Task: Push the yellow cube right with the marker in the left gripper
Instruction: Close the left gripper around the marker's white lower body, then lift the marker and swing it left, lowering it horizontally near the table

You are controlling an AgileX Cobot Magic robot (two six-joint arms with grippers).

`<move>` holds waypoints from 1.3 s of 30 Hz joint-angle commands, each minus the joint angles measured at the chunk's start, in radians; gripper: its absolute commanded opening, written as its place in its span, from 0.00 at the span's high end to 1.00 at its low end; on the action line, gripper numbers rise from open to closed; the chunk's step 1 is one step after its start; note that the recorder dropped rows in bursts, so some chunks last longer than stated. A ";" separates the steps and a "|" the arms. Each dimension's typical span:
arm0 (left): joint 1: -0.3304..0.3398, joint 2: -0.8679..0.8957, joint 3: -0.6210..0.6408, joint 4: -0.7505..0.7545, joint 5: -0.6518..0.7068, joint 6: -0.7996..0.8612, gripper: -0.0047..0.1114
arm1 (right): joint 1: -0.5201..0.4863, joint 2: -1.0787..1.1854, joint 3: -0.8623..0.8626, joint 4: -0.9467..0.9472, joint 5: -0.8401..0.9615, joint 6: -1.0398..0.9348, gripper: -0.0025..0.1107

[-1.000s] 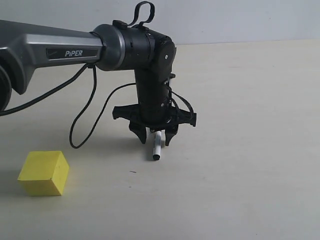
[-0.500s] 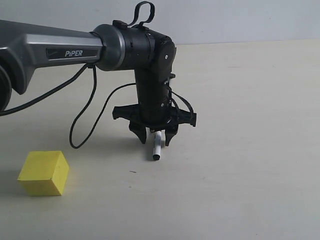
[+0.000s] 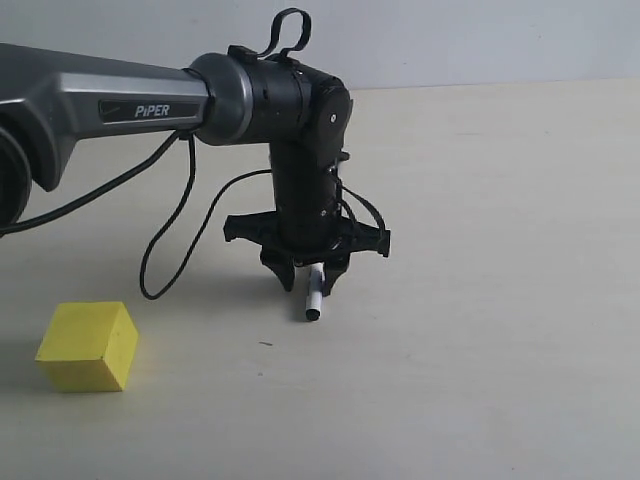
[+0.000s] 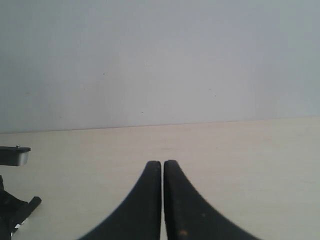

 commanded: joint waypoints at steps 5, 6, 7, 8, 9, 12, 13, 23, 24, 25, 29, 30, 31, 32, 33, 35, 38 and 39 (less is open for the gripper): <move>-0.005 -0.018 -0.024 -0.012 -0.006 0.135 0.96 | -0.003 -0.006 0.005 -0.005 -0.008 -0.009 0.96; -0.005 -0.035 -0.037 -0.010 0.000 0.149 0.96 | -0.003 -0.006 0.005 -0.005 -0.008 -0.009 0.96; -0.005 -0.051 -0.054 -0.010 0.004 0.175 0.96 | -0.003 -0.006 0.005 -0.005 -0.008 -0.009 0.96; -0.005 -0.081 -0.083 -0.008 0.011 0.210 0.96 | -0.003 -0.006 0.005 -0.005 -0.008 -0.009 0.96; -0.005 -0.105 -0.102 -0.006 0.016 0.255 0.96 | -0.003 -0.006 0.005 -0.005 -0.008 -0.009 0.96; -0.008 -0.204 -0.145 -0.004 0.041 0.385 0.96 | -0.003 -0.006 0.005 -0.005 -0.008 -0.009 0.96; -0.008 -0.241 -0.145 0.004 0.062 0.440 0.96 | -0.003 -0.006 0.005 -0.005 -0.008 -0.009 0.96; -0.005 -0.581 0.058 0.248 0.123 0.828 0.96 | -0.003 -0.006 0.005 -0.005 -0.008 -0.009 0.96; -0.003 -0.612 0.101 0.262 0.123 0.844 0.96 | -0.003 -0.006 0.005 -0.005 -0.008 -0.009 0.96; 0.005 -0.652 0.149 0.277 0.123 0.868 0.96 | -0.003 -0.006 0.005 -0.005 -0.008 -0.009 0.96; 0.035 -0.802 0.340 0.280 0.123 0.927 0.96 | -0.003 -0.006 0.005 -0.005 -0.008 -0.009 0.96; 0.050 -0.837 0.390 0.280 0.123 0.950 0.96 | -0.003 -0.006 0.005 -0.005 -0.008 -0.009 0.96; 0.070 -0.864 0.429 0.282 0.123 0.971 0.96 | -0.003 -0.006 0.005 -0.005 -0.008 -0.009 0.96; 0.094 -0.897 0.475 0.284 0.123 0.994 0.96 | -0.003 -0.006 0.005 -0.005 -0.008 -0.009 0.96; 0.124 -0.927 0.517 0.284 0.123 1.019 0.96 | -0.003 -0.006 0.005 -0.005 -0.008 -0.009 0.96; 0.192 -0.970 0.591 0.289 0.123 1.060 0.96 | -0.003 -0.006 0.005 -0.005 -0.008 -0.009 0.96; 0.307 -1.004 0.673 0.338 0.123 1.084 0.96 | -0.003 -0.006 0.005 -0.005 -0.008 -0.009 0.96; 0.342 -1.009 0.694 0.360 0.123 1.084 0.96 | -0.003 -0.006 0.005 -0.005 -0.008 -0.009 0.96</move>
